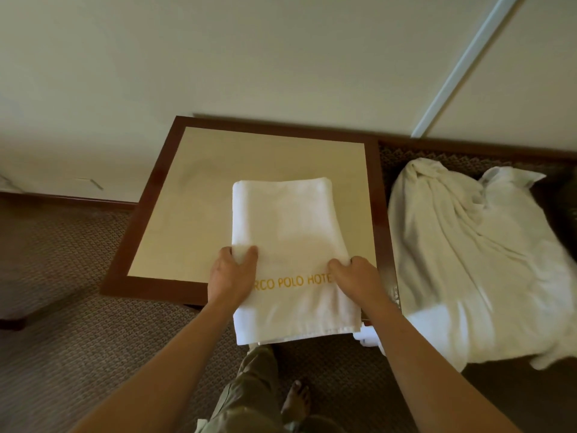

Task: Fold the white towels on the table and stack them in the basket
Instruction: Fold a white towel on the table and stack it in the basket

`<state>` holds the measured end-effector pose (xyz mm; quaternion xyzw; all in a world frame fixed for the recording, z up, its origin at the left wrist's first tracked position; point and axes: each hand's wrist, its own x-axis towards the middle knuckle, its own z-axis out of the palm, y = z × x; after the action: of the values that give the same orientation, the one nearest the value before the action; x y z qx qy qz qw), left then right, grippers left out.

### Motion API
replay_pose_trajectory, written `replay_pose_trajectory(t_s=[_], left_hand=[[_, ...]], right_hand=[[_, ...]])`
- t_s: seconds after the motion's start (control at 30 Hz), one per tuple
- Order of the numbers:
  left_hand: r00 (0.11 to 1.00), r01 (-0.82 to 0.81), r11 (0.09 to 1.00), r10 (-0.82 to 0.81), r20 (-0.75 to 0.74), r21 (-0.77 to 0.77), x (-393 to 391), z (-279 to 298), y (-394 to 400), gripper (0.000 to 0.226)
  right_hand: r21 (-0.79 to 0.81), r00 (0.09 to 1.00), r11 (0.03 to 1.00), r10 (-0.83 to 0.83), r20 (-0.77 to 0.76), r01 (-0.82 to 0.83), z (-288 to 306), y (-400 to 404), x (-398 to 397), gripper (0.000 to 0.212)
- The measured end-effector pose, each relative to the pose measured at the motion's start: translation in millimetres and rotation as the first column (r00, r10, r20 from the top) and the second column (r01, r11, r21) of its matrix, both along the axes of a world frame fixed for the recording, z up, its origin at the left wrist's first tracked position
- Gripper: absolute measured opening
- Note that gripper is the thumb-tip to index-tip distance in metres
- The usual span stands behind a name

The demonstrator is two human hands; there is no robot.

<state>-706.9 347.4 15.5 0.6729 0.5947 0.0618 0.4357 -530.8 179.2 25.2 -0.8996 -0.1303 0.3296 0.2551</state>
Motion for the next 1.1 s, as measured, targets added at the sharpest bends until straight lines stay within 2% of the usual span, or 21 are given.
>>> replay_pose_trajectory(t_s=[0.2, 0.3, 0.37, 0.47, 0.57, 0.67, 0.77, 0.83, 0.9, 1.03, 1.1], left_hand=[[0.981, -0.131, 0.982, 0.148, 0.125, -0.137, 38.9, 4.2, 45.6, 0.058], [0.984, -0.134, 0.986, 0.144, 0.101, -0.098, 48.7, -1.7, 52.4, 0.055], [0.991, -0.121, 0.993, 0.12, 0.054, 0.009, 52.2, -5.5, 50.4, 0.054], [0.998, -0.034, 0.988, 0.042, -0.047, 0.148, 57.8, -7.5, 50.7, 0.061], [0.995, 0.028, 0.986, -0.012, -0.095, 0.167, 62.2, -9.0, 69.2, 0.064], [0.998, 0.034, 0.997, -0.03, -0.056, 0.076, 74.2, -6.3, 97.7, 0.068], [0.999, 0.047, 0.999, -0.047, -0.015, 0.007, 92.4, -7.1, 118.8, 0.064], [0.999, 0.029, 0.998, -0.03, 0.014, 0.054, 100.6, -11.0, 125.3, 0.06], [0.999, 0.021, 0.99, -0.025, 0.028, 0.138, 108.1, -15.0, 127.1, 0.056], [0.996, 0.049, 0.978, -0.063, 0.061, 0.204, 128.5, -12.9, 140.3, 0.048], [0.99, 0.049, 0.986, -0.07, 0.125, 0.16, 133.8, -11.3, 152.7, 0.045]], right_hand=[[0.167, 0.995, 0.982, -0.083, -0.052, 0.09, 0.0, 51.2, 35.8, 0.063], [0.196, 0.992, 0.976, -0.105, 0.065, 0.09, -7.4, 59.9, 41.2, 0.056], [0.18, 0.979, 0.979, -0.123, 0.161, 0.094, -14.0, 60.7, 34.5, 0.049], [0.088, 0.965, 0.985, -0.162, 0.208, 0.147, -21.9, 64.9, 26.9, 0.053], [0.022, 0.964, 0.986, -0.169, 0.204, 0.167, -23.8, 75.4, 30.8, 0.065], [-0.009, 0.974, 0.987, -0.156, 0.163, 0.159, -20.0, 88.1, 43.4, 0.074], [0.028, 0.97, 0.986, -0.165, 0.176, 0.163, -16.7, 100.4, 52.6, 0.065], [0.101, 0.936, 0.98, -0.193, 0.293, 0.171, -16.5, 106.4, 53.3, 0.055], [0.088, 0.908, 0.979, -0.202, 0.368, 0.182, -18.9, 114.6, 54.9, 0.053], [0.037, 0.92, 0.97, -0.24, 0.309, 0.24, -20.1, 134.4, 72.6, 0.058], [0.009, 0.941, 0.973, -0.224, 0.256, 0.229, -13.5, 138.6, 82.8, 0.061]])
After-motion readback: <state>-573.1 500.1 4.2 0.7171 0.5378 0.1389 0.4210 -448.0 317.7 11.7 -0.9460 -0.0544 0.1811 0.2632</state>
